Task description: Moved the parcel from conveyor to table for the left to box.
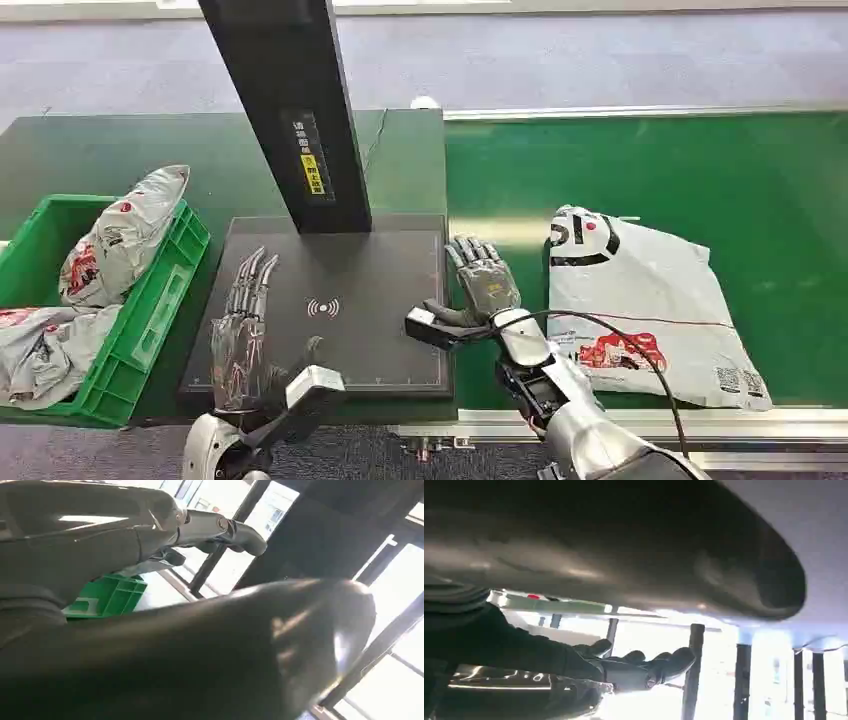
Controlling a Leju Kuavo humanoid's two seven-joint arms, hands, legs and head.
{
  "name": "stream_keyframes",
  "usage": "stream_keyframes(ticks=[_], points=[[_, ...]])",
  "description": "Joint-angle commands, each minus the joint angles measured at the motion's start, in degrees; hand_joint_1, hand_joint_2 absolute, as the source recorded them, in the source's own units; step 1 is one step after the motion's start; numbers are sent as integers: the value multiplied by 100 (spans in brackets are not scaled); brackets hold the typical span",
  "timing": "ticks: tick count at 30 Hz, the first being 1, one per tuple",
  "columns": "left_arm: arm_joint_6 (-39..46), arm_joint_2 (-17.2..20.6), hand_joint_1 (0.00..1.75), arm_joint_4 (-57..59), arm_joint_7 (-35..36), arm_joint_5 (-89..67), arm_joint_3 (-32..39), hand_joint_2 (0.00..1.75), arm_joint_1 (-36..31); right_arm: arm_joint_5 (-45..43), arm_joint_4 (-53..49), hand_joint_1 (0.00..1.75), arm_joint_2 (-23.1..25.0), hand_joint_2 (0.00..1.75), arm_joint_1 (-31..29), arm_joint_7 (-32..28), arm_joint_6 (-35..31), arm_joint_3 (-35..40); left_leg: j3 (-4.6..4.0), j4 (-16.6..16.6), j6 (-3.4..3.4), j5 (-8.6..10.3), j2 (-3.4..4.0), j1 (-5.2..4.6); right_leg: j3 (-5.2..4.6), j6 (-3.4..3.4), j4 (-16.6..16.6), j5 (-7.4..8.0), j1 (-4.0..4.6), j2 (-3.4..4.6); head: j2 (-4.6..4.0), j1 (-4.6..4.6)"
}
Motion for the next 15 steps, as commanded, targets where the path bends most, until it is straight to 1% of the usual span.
stream_keyframes(ticks=[1,2,3,4,7,9,10,11,13,15], points=[[-43,37,0,449,151,-76,344,0,-33,-78,367,0,-352,0,-273,-81,-766,-852,7,-11,-9,4,-13,6,15,-7,-18,2,7,-21,0,0],[-46,31,0,517,148,-89,359,0,-38,7,359,0,-381,0,-261,47,-868,-915,7,-10,-6,3,-11,2,13,-5,-13,1,3,-17,0,0],[-60,25,0,612,155,-99,375,0,-37,-2,378,0,-420,0,-259,142,-852,-1011,6,-8,-3,3,-9,-2,9,-3,-8,0,-1,-13,0,2],[-61,22,0,671,151,-90,383,0,-47,1,371,0,-439,0,-253,117,-848,-1037,7,-6,-3,1,-5,-2,8,-3,-5,-1,-1,-9,0,0],[-24,11,0,894,197,-195,406,0,-156,132,457,0,-534,0,-313,306,-740,-1104,7,-11,-6,5,-12,3,15,-5,-17,4,4,-19,0,2],[44,-1,0,951,355,-425,449,0,-229,256,569,0,-580,0,-393,518,-539,-1107,2,-5,-4,4,-11,0,7,-4,-7,1,0,-16,0,2],[44,3,0,943,356,-426,452,0,-236,260,570,0,-589,0,-399,518,-533,-1112,4,-8,-7,5,-13,2,10,-6,-12,2,2,-19,0,0],[1,5,0,921,454,-435,514,0,-219,341,635,0,-605,0,-427,673,-398,-1092,2,-4,-6,2,-5,1,5,-5,-6,1,1,-10,0,2],[-31,46,0,877,534,-481,579,0,-174,361,647,0,-626,0,-416,705,-328,-1114,4,-6,-7,2,-5,3,6,-6,-9,3,3,-10,0,0],[-134,106,0,875,882,-799,800,0,-66,410,699,0,-657,0,-389,815,-190,-1168,4,-8,-9,4,-9,5,9,-7,-13,4,5,-15,0,0]])
